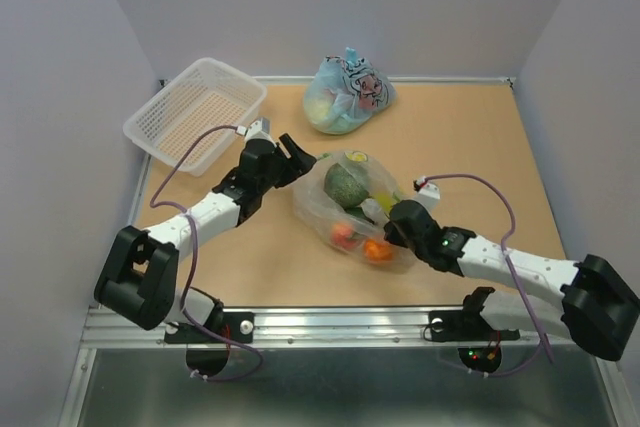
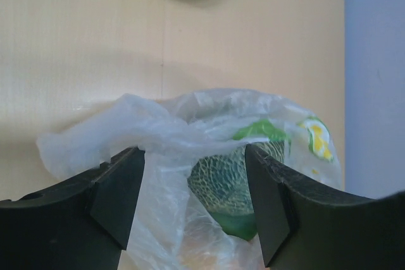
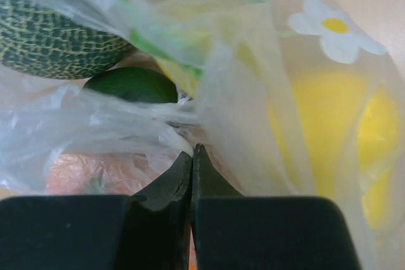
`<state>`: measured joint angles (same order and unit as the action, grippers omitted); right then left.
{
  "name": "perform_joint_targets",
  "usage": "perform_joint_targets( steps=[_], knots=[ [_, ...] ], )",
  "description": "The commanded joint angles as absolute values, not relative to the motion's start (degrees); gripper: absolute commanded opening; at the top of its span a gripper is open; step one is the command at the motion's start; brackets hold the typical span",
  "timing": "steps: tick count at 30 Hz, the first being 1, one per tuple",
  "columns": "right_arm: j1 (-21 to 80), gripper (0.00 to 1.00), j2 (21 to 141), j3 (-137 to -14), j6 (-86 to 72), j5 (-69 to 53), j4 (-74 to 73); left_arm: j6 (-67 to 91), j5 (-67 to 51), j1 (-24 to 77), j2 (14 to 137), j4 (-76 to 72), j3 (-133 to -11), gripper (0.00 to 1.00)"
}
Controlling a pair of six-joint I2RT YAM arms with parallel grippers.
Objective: Untie the knot of the plastic bag and take out the fruit
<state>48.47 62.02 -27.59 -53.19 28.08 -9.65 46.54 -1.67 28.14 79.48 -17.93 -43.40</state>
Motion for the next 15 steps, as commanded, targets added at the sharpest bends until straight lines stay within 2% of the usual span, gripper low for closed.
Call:
perform_joint_targets(
  steps=[1, 8, 15],
  knots=[
    [48.17, 0.01, 66.53, -34.18, -48.87, 25.84, -4.75, 39.74, -1.78, 30.93, 70.76, -15.67, -44.82, 0.75],
    [48.16, 0.01, 63.29, -33.05, -48.17, 22.77, -4.66, 29.28, 11.77, 45.33, 66.71, -6.95, -48.07, 0.75],
    [48.16, 0.0, 57.75, -30.68, -44.91, 18.46, -5.27, 28.48, 17.04, 49.22, 75.12, -4.4, -49.83, 0.72]
  ],
)
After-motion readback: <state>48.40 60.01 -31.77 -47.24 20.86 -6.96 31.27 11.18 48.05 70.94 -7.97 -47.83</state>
